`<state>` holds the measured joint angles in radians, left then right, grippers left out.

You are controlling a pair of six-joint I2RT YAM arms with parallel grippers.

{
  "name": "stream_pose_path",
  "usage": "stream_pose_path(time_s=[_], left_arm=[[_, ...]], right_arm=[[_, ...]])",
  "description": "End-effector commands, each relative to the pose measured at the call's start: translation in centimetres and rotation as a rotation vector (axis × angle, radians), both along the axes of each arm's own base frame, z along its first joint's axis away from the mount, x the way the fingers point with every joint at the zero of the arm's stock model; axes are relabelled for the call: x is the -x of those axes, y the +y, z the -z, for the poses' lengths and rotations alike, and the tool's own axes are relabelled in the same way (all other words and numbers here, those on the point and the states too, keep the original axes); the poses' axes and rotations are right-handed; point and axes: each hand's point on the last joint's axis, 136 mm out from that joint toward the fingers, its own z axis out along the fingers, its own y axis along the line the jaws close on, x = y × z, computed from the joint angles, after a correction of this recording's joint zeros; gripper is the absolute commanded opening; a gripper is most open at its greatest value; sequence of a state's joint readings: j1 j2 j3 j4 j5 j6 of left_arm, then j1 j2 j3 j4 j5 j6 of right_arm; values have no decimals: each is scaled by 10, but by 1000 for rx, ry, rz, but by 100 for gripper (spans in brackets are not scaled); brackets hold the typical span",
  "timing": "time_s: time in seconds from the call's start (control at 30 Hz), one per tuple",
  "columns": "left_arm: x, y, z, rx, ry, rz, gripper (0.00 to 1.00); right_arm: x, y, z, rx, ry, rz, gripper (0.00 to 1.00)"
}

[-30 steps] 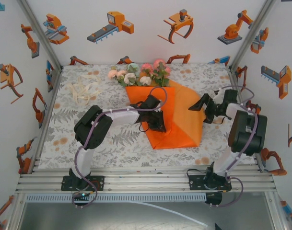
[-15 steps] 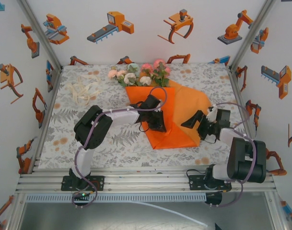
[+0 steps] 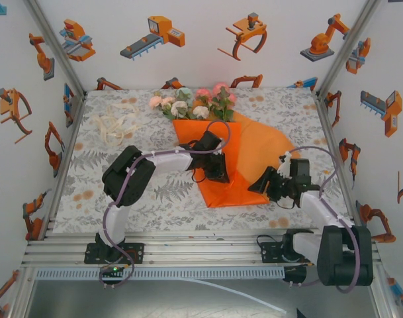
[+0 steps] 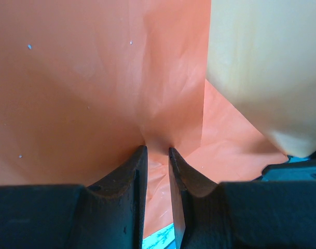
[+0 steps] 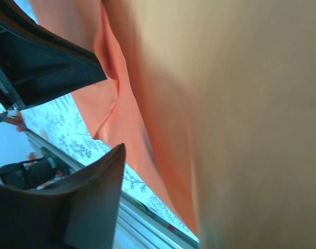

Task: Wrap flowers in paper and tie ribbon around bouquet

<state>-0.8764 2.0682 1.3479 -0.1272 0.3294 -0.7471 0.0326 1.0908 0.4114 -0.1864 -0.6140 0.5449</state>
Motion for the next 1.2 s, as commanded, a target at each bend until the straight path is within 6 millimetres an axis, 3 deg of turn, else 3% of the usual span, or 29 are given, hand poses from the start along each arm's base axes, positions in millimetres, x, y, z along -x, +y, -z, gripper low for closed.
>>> stream_pose_path(time_s=[0.0,0.1,0.27,0.33,0.43,0.5,0.57,0.7,0.8,1.03,1.17], left_arm=[[1,1,12,-24,21,-6,28],[4,3,20,-23,53,-12,28],[5,6,19,-24,48,-12,28],[4,7,17,-31,42,-12,28],[3,9,17,-33,37,-19,28],[3,9,16,-28,39,-22,28],[3,9,16,-28,40,-22,28],[3,11,18,-33,43,-25,28],[4,12,18,-33,43,-23,28],[2,13,18,-32,42,-27,28],[0,11,16,-21,45,-26,28]], right_arm=[[3,-2,-1,193,9,-46,46],[7,-12,12,334,61,-50,47],[13,-9,25,461,122,-113,43],[16,-8,32,519,158,-126,36],[13,-21,30,636,207,-73,14],[5,-22,20,692,190,-38,10],[-5,-4,10,673,134,-60,16],[-18,32,-4,596,96,-126,52],[-26,46,-20,550,76,-152,65],[-39,64,-58,478,11,-152,65],[-35,94,-67,336,-19,-208,58]])
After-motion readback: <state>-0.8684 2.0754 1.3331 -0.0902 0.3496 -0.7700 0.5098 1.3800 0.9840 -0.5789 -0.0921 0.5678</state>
